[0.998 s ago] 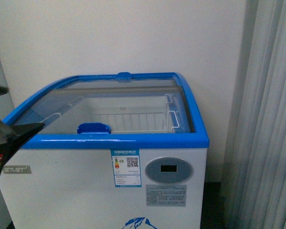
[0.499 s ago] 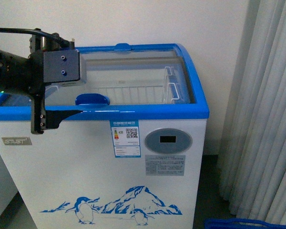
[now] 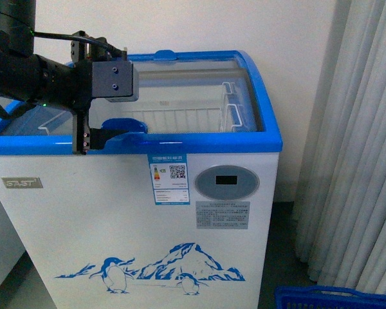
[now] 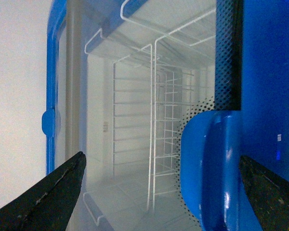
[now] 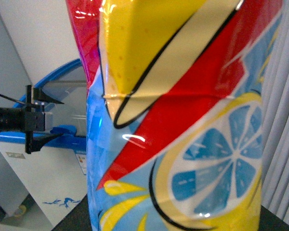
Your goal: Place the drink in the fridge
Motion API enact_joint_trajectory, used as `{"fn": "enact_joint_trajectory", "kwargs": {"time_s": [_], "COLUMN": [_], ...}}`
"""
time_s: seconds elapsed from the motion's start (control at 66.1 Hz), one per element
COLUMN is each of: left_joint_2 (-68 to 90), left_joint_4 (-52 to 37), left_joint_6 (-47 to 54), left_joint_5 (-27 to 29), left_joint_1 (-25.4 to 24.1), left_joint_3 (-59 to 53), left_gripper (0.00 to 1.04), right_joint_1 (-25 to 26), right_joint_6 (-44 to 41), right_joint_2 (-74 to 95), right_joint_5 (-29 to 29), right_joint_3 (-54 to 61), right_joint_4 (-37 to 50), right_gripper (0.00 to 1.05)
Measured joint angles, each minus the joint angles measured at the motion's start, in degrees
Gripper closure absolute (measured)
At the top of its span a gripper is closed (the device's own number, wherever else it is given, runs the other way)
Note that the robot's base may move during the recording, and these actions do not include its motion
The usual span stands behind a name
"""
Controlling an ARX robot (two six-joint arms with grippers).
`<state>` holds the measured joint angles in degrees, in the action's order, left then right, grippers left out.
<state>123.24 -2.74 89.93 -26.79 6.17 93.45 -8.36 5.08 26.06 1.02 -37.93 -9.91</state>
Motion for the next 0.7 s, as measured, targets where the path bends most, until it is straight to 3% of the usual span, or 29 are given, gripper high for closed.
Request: {"fn": "enact_joint_trajectory", "kwargs": {"time_s": [0.257, 0.454, 0.59, 0.695], "left_joint_2": [8.6, 20.8, 30.7, 34.4], "left_joint_4": [0.3, -3.5, -1.2, -1.1], "left_joint_6": [-0.7, 0.4, -0.7, -3.3], "left_joint_5": [-0.7, 8.3, 14.5, 16.8], "left_joint_1": [0.2, 0.8, 0.9, 1.0], "left_joint_3": [13.1, 32.5, 49.0, 55.3], "left_gripper": [0.08, 0.08, 0.08, 0.08], "right_joint_1": [0.0, 0.0, 0.0, 0.0], "right_joint_6": [0.0, 0.0, 0.0, 0.0], "right_joint_2": [0.0, 0.0, 0.0, 0.0], "right_joint_5": [-0.2, -0.1, -0.2, -0.1], "right_joint_3": [0.0, 0.0, 0.0, 0.0], "right_joint_4": [0.0, 0.0, 0.0, 0.0], "right_gripper": [0.65, 0.65, 0.65, 0.65]}}
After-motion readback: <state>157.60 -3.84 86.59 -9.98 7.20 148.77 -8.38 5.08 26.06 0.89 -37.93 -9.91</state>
